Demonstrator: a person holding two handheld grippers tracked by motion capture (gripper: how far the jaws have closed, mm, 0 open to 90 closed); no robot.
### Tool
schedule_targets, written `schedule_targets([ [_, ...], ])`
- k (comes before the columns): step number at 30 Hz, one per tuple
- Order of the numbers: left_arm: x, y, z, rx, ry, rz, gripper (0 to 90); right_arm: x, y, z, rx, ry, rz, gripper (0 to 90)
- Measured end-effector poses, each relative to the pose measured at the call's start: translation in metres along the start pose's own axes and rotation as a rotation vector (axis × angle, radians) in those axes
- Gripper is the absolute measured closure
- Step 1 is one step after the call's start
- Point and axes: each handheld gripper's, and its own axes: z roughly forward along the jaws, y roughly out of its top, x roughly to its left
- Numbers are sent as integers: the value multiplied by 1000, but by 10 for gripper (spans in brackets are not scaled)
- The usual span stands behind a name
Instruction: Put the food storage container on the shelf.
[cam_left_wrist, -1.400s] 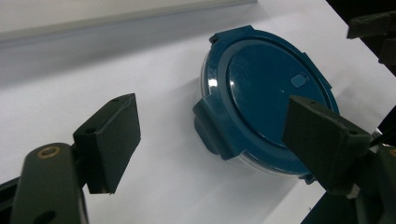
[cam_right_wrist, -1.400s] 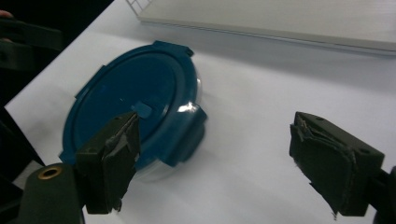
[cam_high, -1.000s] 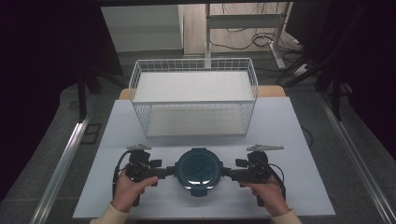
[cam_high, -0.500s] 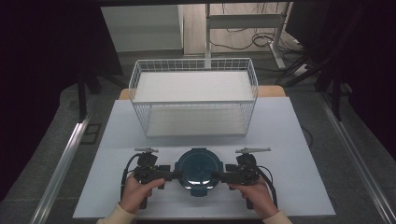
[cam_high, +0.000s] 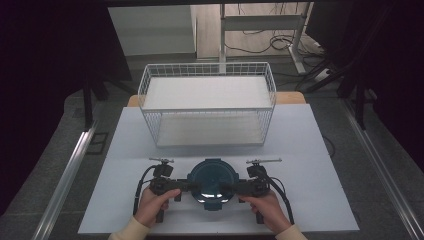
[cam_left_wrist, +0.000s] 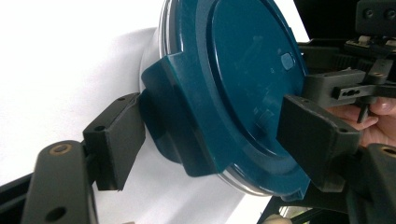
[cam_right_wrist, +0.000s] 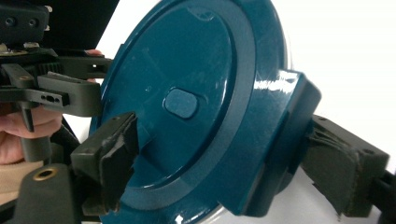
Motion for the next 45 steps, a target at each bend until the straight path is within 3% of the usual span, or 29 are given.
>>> schedule_targets([
  [3, 1, 1, 5, 8, -7, -17, 235, -1, 0, 3, 5, 13, 39, 156],
  [11, 1, 2, 5, 20, -17, -64, 259, -5, 0, 0, -23, 25, 86, 226],
  [18, -5, -4, -2, -14, -10, -51, 319, -4, -3, -8, -51, 38, 111, 299],
  [23, -8, -10, -6, -38, -18, -52, 354, 1, -8, -14, -80, 36, 84, 334],
  [33, -17, -13, -12, -74, 5, -29, 390, 6, -9, -20, -100, 35, 39, 366],
  [45, -30, -8, -24, -104, 23, 28, 400, 14, -6, -27, -131, 51, -17, 367],
])
